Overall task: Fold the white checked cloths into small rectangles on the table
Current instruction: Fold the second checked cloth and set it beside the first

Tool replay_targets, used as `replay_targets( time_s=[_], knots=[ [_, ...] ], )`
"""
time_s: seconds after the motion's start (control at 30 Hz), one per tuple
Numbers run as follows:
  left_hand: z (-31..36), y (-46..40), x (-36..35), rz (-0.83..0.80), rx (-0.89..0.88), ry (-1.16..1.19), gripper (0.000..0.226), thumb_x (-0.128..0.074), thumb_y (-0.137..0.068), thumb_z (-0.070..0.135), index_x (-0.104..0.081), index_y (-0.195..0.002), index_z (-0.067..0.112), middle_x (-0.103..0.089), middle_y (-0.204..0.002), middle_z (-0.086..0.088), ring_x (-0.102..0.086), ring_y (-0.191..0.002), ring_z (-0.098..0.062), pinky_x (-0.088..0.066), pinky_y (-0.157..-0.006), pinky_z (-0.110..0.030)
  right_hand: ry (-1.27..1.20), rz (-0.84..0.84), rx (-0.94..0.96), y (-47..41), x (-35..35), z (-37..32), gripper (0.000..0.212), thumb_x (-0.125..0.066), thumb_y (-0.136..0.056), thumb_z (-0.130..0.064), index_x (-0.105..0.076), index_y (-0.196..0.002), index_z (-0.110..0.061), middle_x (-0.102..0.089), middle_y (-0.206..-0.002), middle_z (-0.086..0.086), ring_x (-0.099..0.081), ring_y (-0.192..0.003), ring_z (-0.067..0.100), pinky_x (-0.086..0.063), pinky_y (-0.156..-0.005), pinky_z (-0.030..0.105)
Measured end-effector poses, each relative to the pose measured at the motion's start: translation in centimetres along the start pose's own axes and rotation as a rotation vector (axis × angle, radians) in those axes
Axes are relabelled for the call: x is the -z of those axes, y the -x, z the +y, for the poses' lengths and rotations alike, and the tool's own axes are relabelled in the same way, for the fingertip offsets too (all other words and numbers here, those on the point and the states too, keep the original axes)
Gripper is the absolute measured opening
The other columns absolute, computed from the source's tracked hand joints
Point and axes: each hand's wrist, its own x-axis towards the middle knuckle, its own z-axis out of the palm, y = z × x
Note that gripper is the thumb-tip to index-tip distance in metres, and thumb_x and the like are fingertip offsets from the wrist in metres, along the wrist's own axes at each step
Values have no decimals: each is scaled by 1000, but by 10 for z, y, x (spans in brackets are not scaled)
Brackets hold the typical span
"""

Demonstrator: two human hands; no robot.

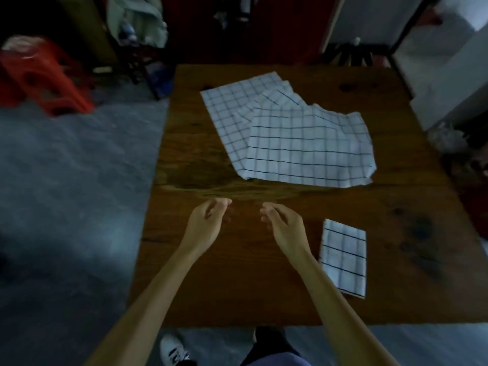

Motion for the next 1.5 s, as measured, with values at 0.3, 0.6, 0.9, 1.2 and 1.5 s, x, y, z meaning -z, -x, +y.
replay_targets(
  time_s=[0.3,0.6,0.9,1.2,1.5],
  knots=[
    [-84,92,244,260,-224,-551,53,-36,-90,56,-64,-113,16,-69,-104,0,-65,-94,-20,-48,-77,-27,452,-163,363,93,-212,-90,38,-46,-97,-41,-52,-131,-25,-59,-122,-10,-52,-95,-6,-45,-89,18],
    [-108,118,407,382,-281,-798,62,-29,-90,59,-62,-115,13,-68,-106,-9,-63,-95,-29,-48,-79,-36,700,-198,523,124,-354,-162,50,-39,-97,-52,-46,-139,-26,-47,-144,-5,-42,-132,12,-33,-108,31],
    [-111,24,465,249,-313,-798,56,-35,-93,53,-58,-124,13,-65,-116,-8,-61,-104,-27,-46,-85,-34,695,-82,456,51,-406,-185,51,-39,-97,-51,-45,-140,-24,-47,-144,-3,-43,-132,14,-35,-109,34],
    [-55,-136,503,22,-420,-859,75,-23,-83,65,-59,-123,14,-63,-119,-8,-57,-110,-27,-44,-91,-33,501,206,264,-82,-439,-223,44,-41,-98,-48,-51,-134,-25,-56,-134,-3,-52,-122,14,-42,-97,28],
    [11,-301,482,-239,-581,-897,48,-39,-96,47,-50,-133,19,-53,-135,-3,-48,-122,-21,-36,-101,-32,515,438,132,-171,-407,-269,40,-41,-98,-46,-53,-130,-26,-59,-126,-8,-55,-114,8,-44,-99,30]
  ],
)
